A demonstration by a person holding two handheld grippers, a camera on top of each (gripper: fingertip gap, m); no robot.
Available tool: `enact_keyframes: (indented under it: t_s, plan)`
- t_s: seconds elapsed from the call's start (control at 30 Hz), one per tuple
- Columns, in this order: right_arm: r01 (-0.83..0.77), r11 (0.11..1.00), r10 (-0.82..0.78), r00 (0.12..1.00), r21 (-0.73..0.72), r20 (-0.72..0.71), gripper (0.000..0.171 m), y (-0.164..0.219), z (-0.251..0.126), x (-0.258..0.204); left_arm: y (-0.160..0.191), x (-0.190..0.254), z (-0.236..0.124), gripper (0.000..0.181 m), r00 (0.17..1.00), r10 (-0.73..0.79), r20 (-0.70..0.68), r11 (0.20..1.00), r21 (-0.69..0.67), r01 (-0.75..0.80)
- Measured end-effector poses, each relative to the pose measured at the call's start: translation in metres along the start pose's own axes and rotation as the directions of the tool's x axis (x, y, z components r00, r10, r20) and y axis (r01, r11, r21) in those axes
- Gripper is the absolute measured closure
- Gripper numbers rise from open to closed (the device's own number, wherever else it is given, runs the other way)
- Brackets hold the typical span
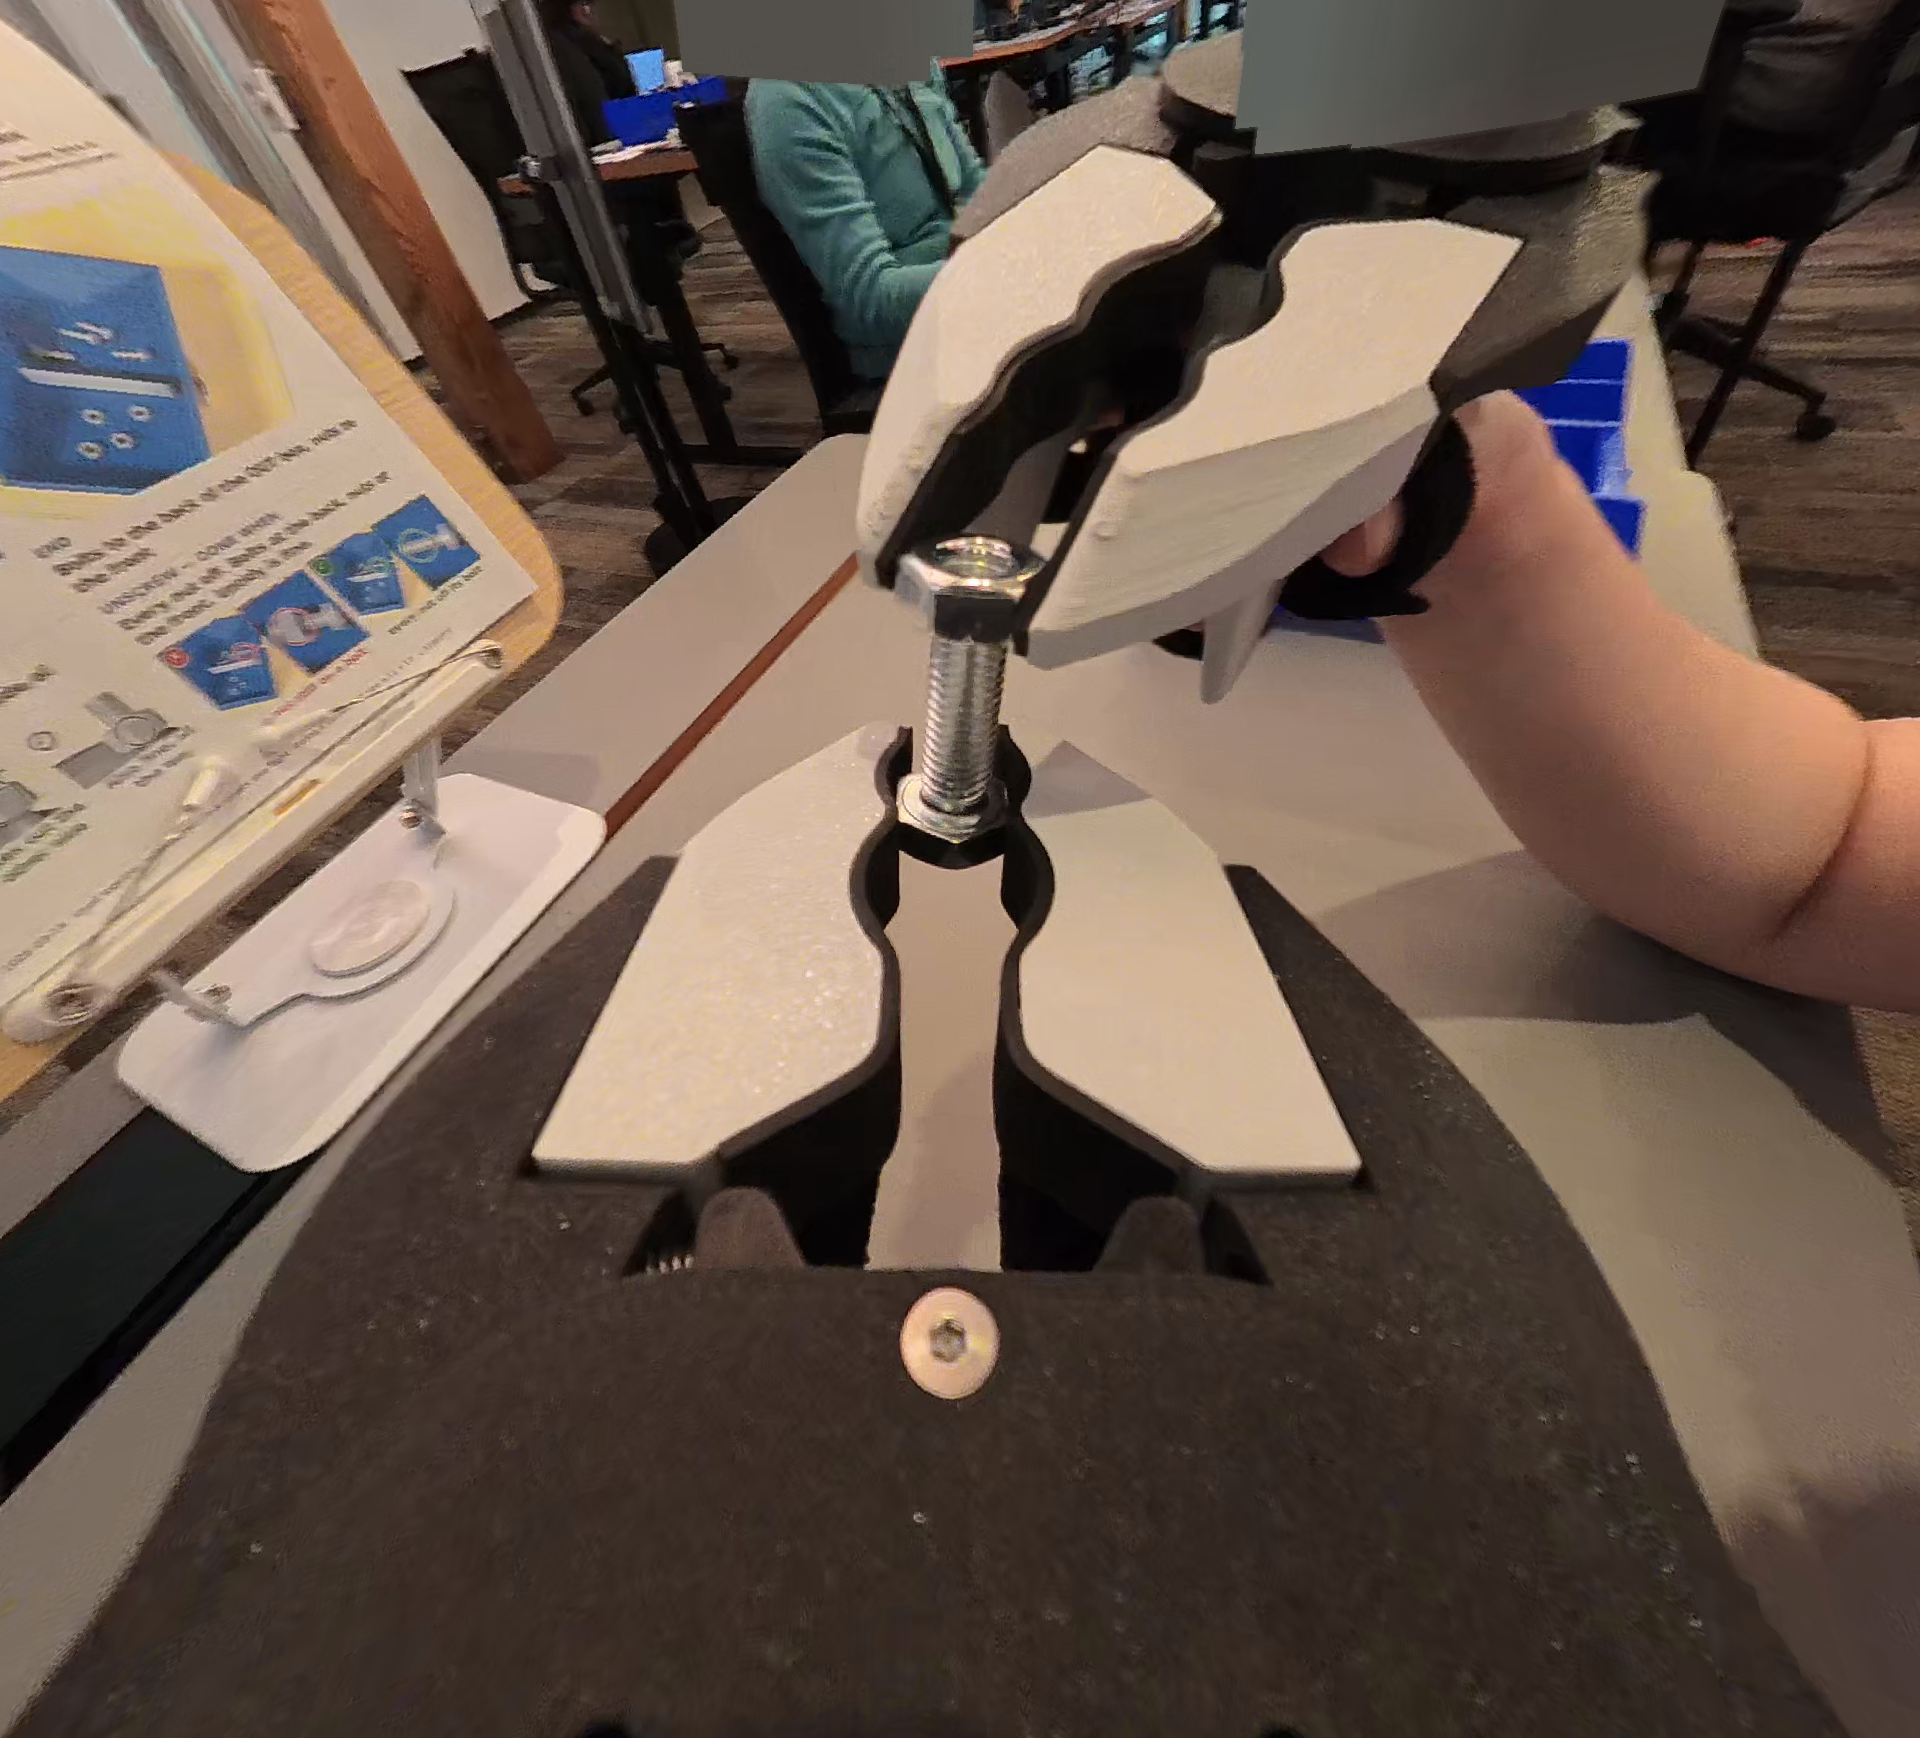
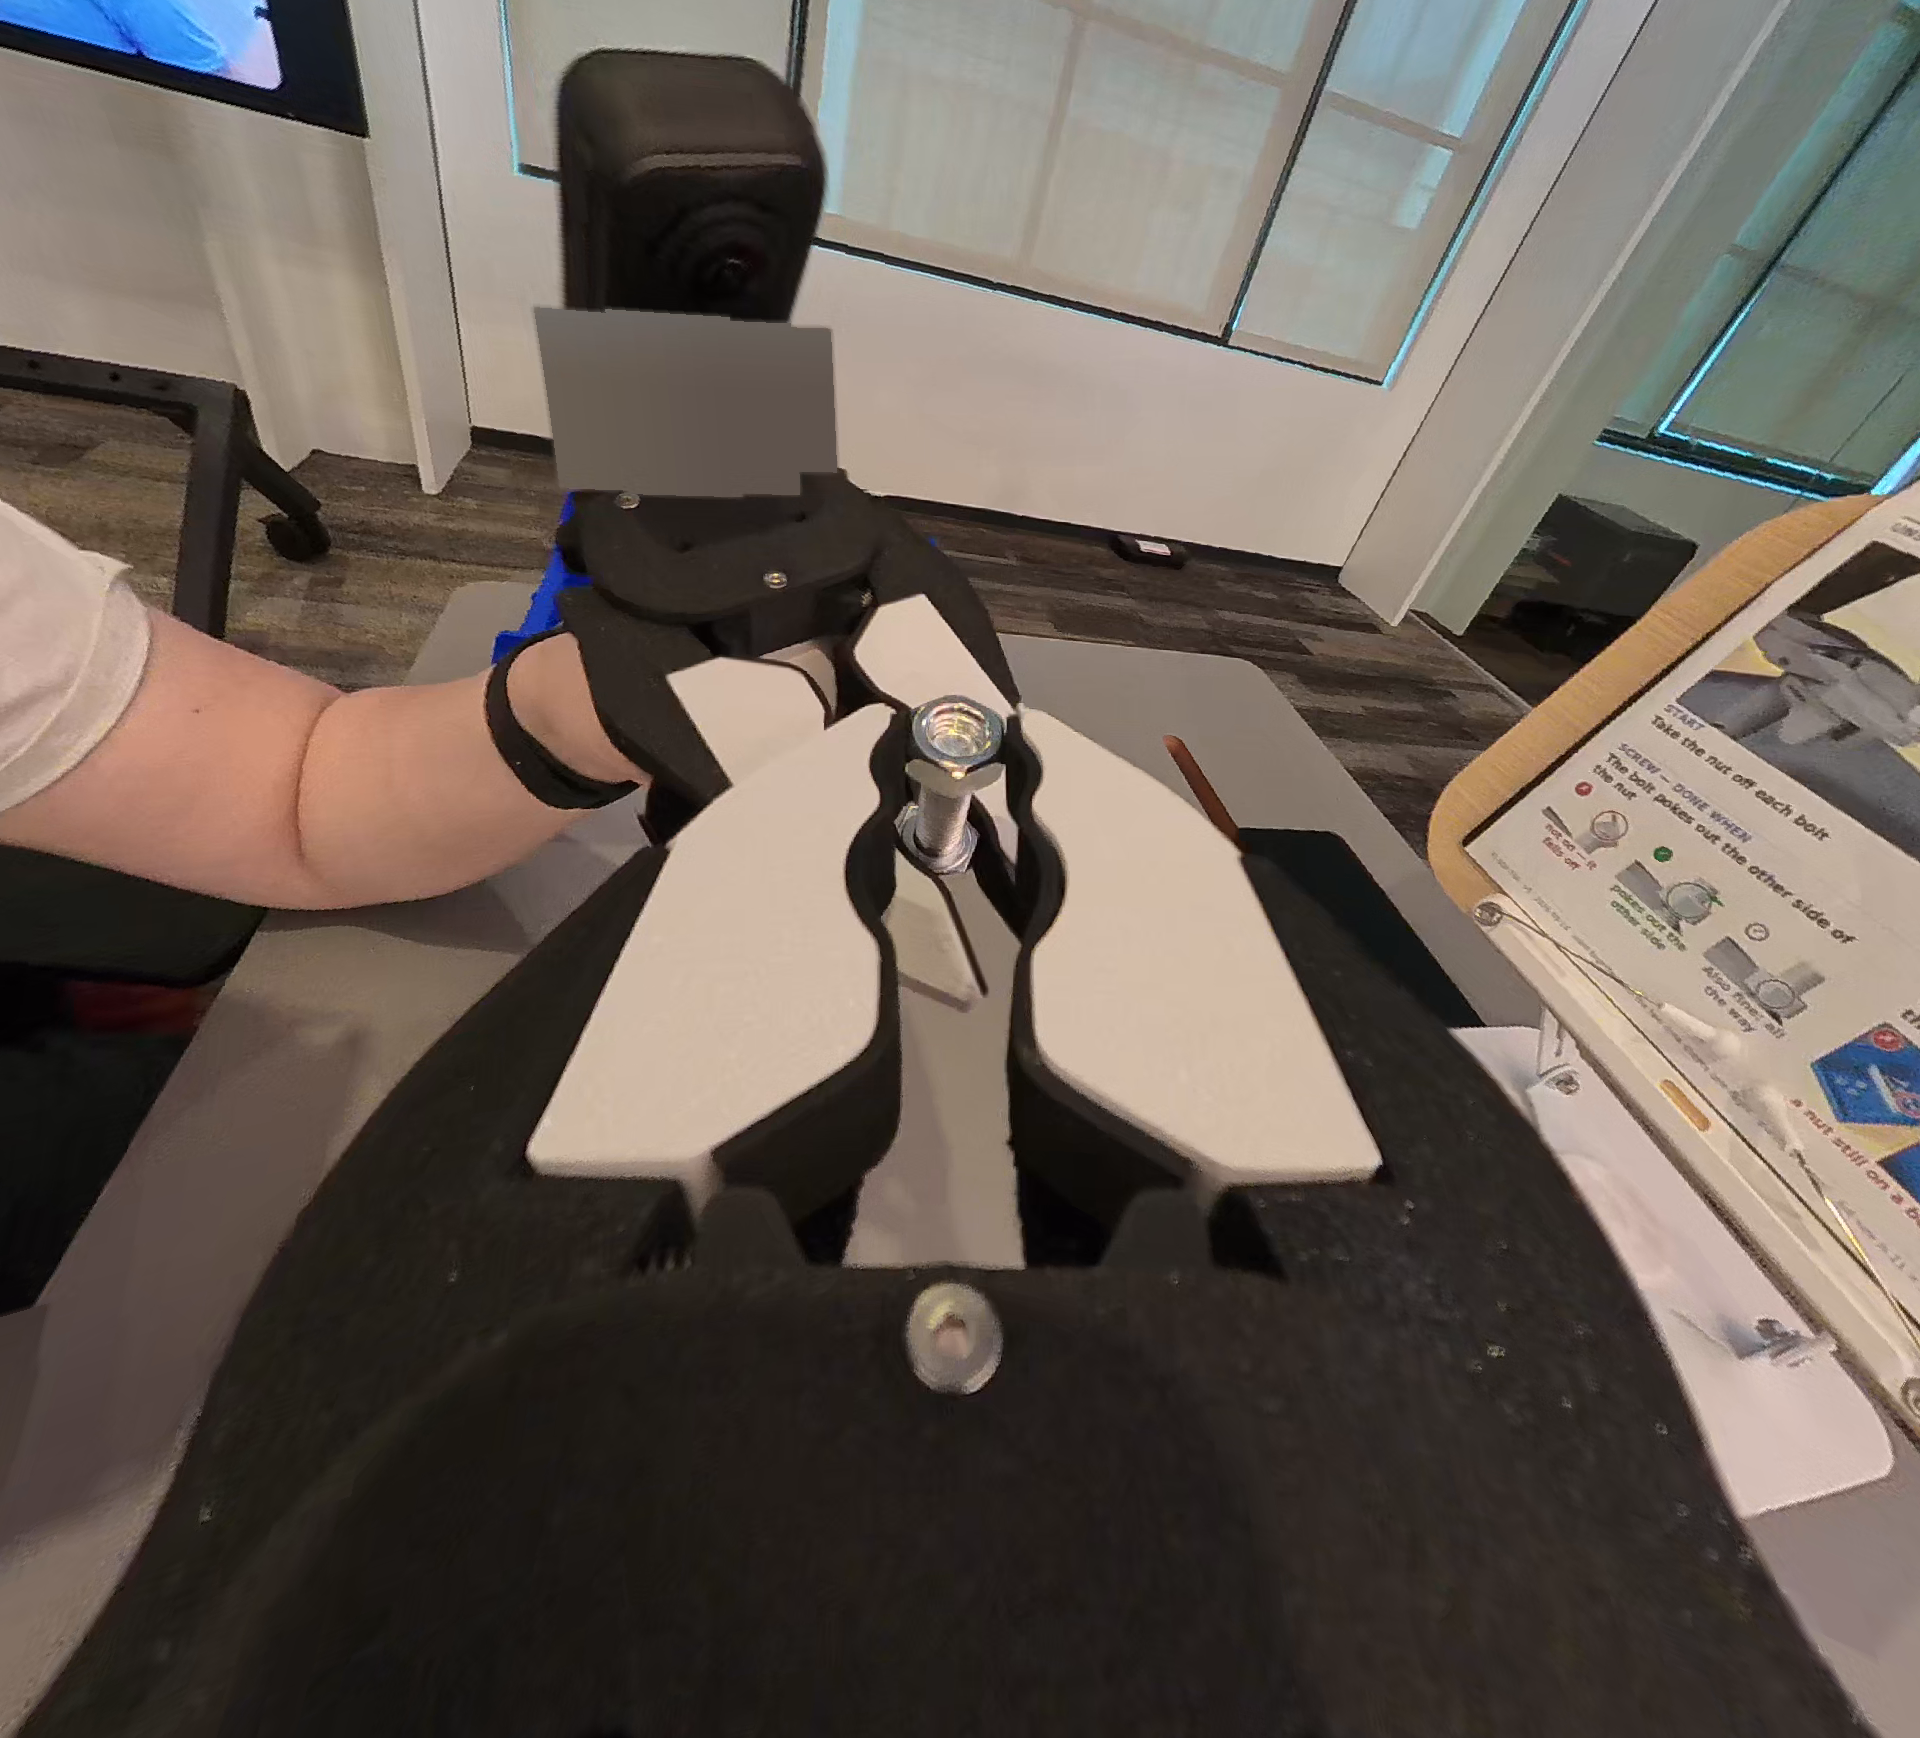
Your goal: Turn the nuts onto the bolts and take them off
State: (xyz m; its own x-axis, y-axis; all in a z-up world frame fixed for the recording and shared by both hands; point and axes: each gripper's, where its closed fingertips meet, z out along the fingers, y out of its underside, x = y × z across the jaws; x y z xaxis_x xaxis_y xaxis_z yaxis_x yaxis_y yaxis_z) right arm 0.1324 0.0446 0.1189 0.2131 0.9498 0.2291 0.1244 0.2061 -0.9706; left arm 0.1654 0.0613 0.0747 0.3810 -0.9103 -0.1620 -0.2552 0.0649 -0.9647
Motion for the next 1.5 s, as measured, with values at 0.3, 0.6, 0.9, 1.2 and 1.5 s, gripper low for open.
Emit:
enact_keyframes:
  t_s: [0.3,0.6,0.9,1.2,1.5]
  plan:
    - [0.088,0.991,-0.105,0.975,0.096,0.194,0.136,-0.013,-0.028,-0.025,-0.001,0.044,-0.005,0.167,0.942,-0.048,-0.332,0.999,0.006,0.053]
    - [0.046,0.988,-0.106,0.893,0.146,0.437,0.143,-0.014,-0.041,-0.059,-0.005,0.088,-0.017,0.167,0.801,-0.077,-0.594,0.995,0.003,0.098]
    - [0.056,0.991,-0.105,0.875,0.118,0.473,0.154,-0.007,-0.034,-0.066,-0.003,0.095,-0.015,0.167,0.788,-0.078,-0.611,0.996,-0.012,0.089]
    - [0.038,0.996,-0.052,0.982,0.081,0.181,0.154,-0.01,-0.013,-0.023,-0.008,0.04,-0.005,0.167,0.949,-0.116,-0.294,0.992,0.013,0.125]
    - [-0.015,0.998,0.012,0.999,0.059,0.053,0.154,-0.009,-0.001,-0.007,-0.005,0.016,-0.004,0.167,0.986,-0.104,-0.13,0.994,0.002,0.105]
